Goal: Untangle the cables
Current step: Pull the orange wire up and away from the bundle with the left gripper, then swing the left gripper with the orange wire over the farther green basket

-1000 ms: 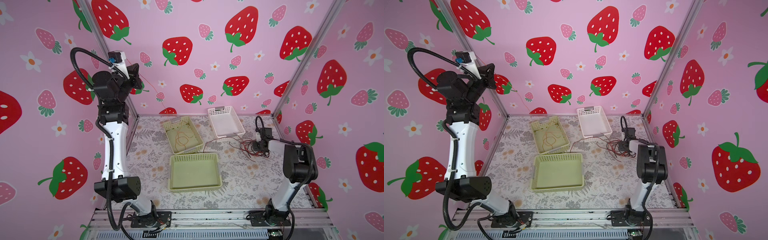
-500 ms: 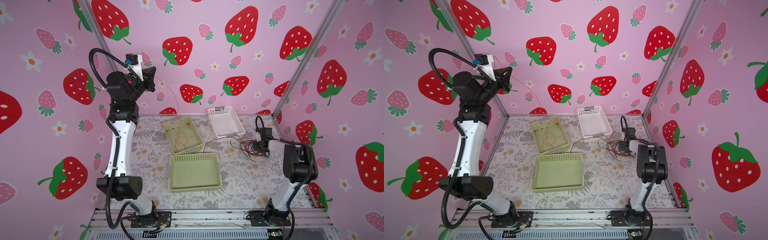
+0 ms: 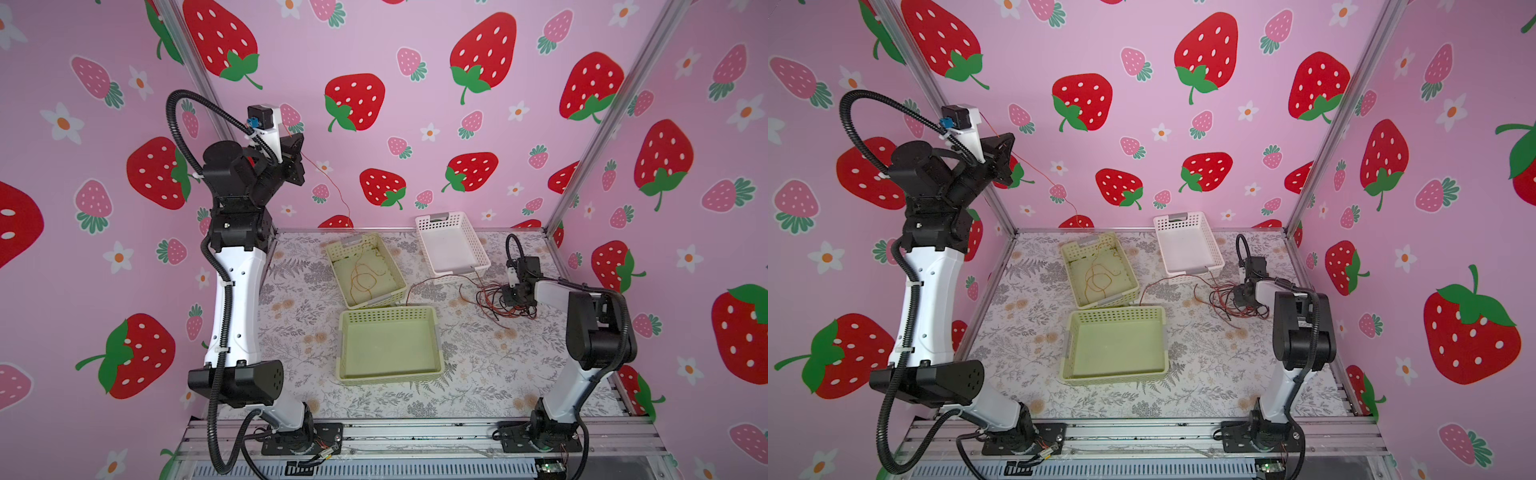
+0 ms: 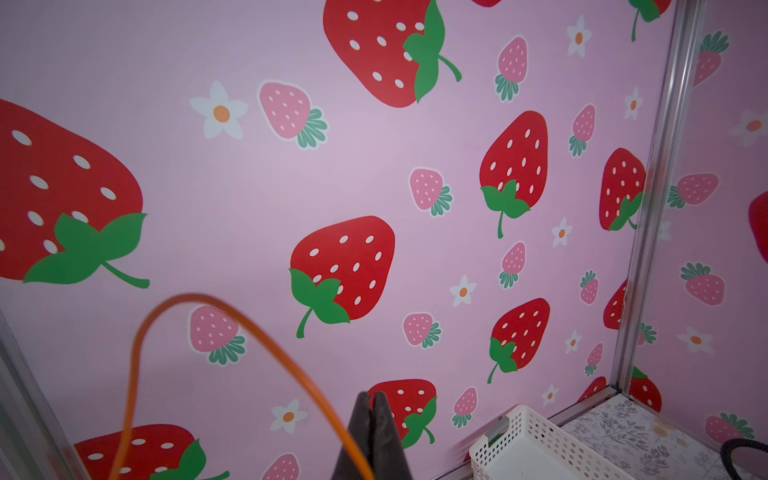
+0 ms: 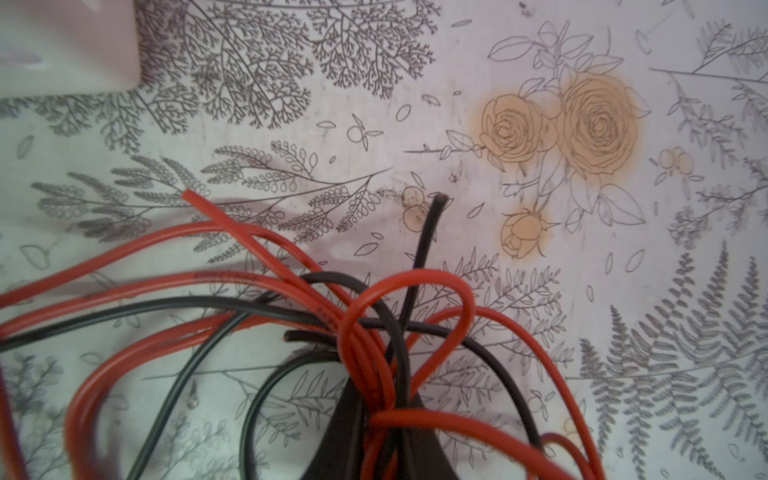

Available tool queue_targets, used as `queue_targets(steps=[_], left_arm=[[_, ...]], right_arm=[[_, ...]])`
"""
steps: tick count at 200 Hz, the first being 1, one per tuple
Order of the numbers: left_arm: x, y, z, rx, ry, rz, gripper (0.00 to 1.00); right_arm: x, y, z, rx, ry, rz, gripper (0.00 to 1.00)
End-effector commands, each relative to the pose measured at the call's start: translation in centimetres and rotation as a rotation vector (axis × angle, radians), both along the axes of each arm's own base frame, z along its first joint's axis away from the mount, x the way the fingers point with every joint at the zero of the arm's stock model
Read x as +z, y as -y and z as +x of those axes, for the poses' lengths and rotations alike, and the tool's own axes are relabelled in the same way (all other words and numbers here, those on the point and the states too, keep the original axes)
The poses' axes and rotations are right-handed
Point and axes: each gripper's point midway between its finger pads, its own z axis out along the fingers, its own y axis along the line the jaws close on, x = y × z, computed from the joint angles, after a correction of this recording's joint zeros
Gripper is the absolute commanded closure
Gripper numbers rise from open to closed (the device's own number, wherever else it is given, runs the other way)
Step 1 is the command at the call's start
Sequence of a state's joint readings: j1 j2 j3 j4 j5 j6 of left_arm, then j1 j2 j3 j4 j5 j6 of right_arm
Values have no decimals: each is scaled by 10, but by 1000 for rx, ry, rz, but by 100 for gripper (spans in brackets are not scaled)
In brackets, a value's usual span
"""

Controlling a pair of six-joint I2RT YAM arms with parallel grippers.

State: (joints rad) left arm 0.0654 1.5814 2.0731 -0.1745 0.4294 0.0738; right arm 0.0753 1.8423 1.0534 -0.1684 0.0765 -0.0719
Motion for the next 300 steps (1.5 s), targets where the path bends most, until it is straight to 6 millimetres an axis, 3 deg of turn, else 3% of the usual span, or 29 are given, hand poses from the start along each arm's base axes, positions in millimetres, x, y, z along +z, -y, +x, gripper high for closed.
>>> queue_targets(steps=[1,65,87,102,160,201,252,280,300], left_arm=[[25,-4,-30,56,68,75,100],[30,-9,-58,107,79,130,100],[15,-5,-47,72,38,102,100],[-6,2,-31,49,-9,92,100],[-108,41,44,-6,-214,135,100],[-207,69,88,-46,-399,171,100],[-341,76,108,-47,-640,234,100],[-389,77,114,-29,-737,268,100],[-413,77,119,-28,-794,291,62]], right_arm=[[-27,-7,-37,17,-160,24,82],[-19,-13,-30,33,-143,31,81],[-20,-15,-31,40,-145,35,80],[-21,-18,-31,48,-146,36,80],[-24,-26,-36,62,-154,38,79],[-26,-28,-37,64,-158,43,79],[-26,-28,-39,65,-163,44,78],[-26,-29,-38,66,-167,45,78],[-26,-29,-37,67,-168,46,78]])
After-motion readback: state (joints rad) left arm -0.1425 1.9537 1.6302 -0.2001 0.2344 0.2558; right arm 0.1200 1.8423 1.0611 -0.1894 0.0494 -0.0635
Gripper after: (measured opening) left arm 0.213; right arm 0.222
